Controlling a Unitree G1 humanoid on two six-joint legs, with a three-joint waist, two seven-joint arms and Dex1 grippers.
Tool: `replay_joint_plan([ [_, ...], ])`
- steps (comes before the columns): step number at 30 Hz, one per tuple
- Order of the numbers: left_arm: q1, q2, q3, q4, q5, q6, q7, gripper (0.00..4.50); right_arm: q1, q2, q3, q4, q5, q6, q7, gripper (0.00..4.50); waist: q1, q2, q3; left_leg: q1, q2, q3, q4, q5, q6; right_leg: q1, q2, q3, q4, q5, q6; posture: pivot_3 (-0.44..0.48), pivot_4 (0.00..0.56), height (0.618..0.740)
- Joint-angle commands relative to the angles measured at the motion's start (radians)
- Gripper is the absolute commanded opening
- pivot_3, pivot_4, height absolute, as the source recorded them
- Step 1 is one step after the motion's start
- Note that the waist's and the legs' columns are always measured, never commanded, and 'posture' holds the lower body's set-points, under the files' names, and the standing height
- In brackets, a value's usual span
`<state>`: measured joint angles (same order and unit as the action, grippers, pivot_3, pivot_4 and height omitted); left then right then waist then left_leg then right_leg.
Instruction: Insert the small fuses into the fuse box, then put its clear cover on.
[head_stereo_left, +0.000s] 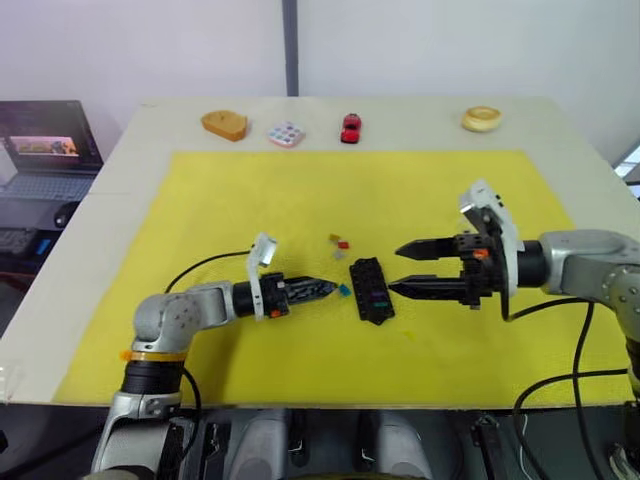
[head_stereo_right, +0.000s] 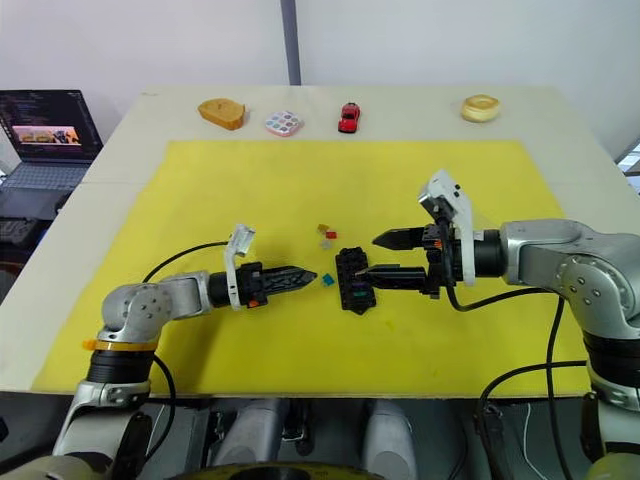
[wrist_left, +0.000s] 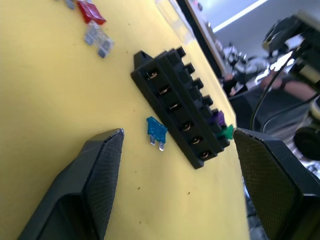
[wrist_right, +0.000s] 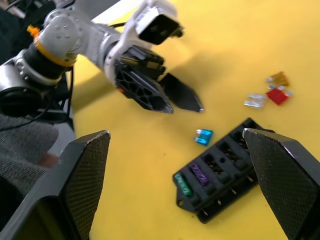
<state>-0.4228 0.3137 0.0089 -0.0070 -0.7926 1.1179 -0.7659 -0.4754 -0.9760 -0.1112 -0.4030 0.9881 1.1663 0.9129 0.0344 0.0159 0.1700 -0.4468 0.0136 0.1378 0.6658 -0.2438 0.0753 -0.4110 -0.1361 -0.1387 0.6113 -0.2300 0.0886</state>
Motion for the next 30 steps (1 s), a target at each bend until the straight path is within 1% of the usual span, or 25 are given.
replay_joint_plan([
  [1,-0.020,0.010,-0.098,0.035,0.055,-0.020,-0.037,3.35,0.009,-0.053,-0.022,-0.058,0.003,-0.017,0.045,4.50,0.007,0.000,0.000,0.000,0.000,0.000,0.000,0.000,0.000,0.000,0.000,0.000,0.000,0.000,0.000,0.000,0.150,0.740],
  [4,-0.044,0.018,-0.168,0.072,0.110,-0.047,-0.064,3.35,0.016,-0.056,-0.037,-0.066,0.007,-0.020,0.033,4.50,0.009,0.000,0.000,0.000,0.000,0.000,0.000,0.000,0.000,0.000,0.000,0.000,-0.001,0.000,0.000,0.000,0.150,0.740],
  [10,-0.101,-0.013,-0.228,0.095,0.097,-0.008,-0.143,3.35,0.043,-0.051,-0.063,-0.095,0.028,-0.009,0.010,4.50,0.015,0.000,0.000,0.000,0.000,0.000,0.000,0.000,0.000,0.001,-0.001,0.000,-0.001,0.000,0.000,0.000,0.150,0.740],
  [13,-0.120,-0.029,-0.271,0.112,0.126,-0.011,-0.157,3.35,0.038,-0.079,-0.047,-0.142,0.000,-0.020,0.001,4.50,0.018,0.000,0.000,-0.001,-0.001,0.000,0.000,-0.001,0.002,0.001,-0.002,0.000,-0.002,0.000,0.000,0.000,0.150,0.740],
  [18,-0.141,-0.071,-0.292,0.177,0.177,-0.017,-0.142,3.35,-0.041,-0.113,0.012,-0.244,-0.044,-0.019,-0.057,4.50,0.031,0.001,0.000,-0.002,-0.001,0.000,0.000,-0.002,0.003,0.001,-0.001,-0.001,-0.007,0.000,0.000,0.000,0.150,0.740],
  [21,-0.144,-0.102,-0.247,0.225,0.164,0.022,-0.123,3.35,-0.078,-0.140,0.051,-0.285,-0.068,-0.012,-0.069,4.50,0.036,0.001,0.000,-0.003,-0.002,-0.001,0.000,-0.003,0.004,0.004,-0.002,-0.002,-0.012,0.000,0.000,0.000,0.150,0.740],
  [24,-0.133,-0.122,-0.214,0.245,0.154,0.035,-0.115,2.53,-0.101,-0.158,0.067,-0.314,-0.072,-0.014,-0.065,4.50,0.032,0.001,0.000,-0.003,-0.005,-0.001,0.000,-0.005,0.008,0.006,-0.004,-0.001,-0.015,0.001,0.001,0.000,0.150,0.740],
  [25,-0.130,-0.129,-0.207,0.249,0.153,0.037,-0.113,2.17,-0.107,-0.160,0.069,-0.317,-0.071,-0.015,-0.063,4.50,0.031,0.001,0.000,-0.003,-0.007,0.000,0.000,-0.005,0.008,0.006,-0.006,-0.001,-0.016,0.001,0.002,0.000,0.150,0.740],
  [27,-0.127,-0.148,-0.185,0.267,0.147,0.047,-0.098,1.07,-0.113,-0.165,0.072,-0.315,-0.077,-0.019,-0.062,4.50,0.030,0.001,0.000,-0.004,-0.009,0.000,0.000,-0.004,0.007,0.006,-0.008,-0.001,-0.016,0.002,0.004,0.000,0.150,0.740],
  [28,-0.125,-0.156,-0.178,0.274,0.149,0.047,-0.091,0.61,-0.115,-0.169,0.075,-0.313,-0.084,-0.023,-0.060,4.50,0.031,0.001,0.000,-0.004,-0.012,0.000,0.000,-0.005,0.008,0.006,-0.011,-0.002,-0.016,0.001,0.008,0.000,0.150,0.740],
  [29,-0.122,-0.164,-0.172,0.281,0.154,0.046,-0.082,0.05,-0.117,-0.173,0.078,-0.311,-0.092,-0.026,-0.058,4.50,0.032,0.001,-0.001,-0.004,-0.014,0.000,-0.001,-0.005,0.008,0.006,-0.013,-0.002,-0.016,0.001,0.012,0.000,0.150,0.740],
  [30,-0.117,-0.171,-0.170,0.282,0.158,0.043,-0.074,0.05,-0.119,-0.176,0.076,-0.306,-0.095,-0.029,-0.054,4.50,0.033,0.001,-0.001,-0.004,-0.015,0.000,-0.001,-0.005,0.008,0.006,-0.015,-0.003,-0.016,0.001,0.013,0.000,0.150,0.740],
])
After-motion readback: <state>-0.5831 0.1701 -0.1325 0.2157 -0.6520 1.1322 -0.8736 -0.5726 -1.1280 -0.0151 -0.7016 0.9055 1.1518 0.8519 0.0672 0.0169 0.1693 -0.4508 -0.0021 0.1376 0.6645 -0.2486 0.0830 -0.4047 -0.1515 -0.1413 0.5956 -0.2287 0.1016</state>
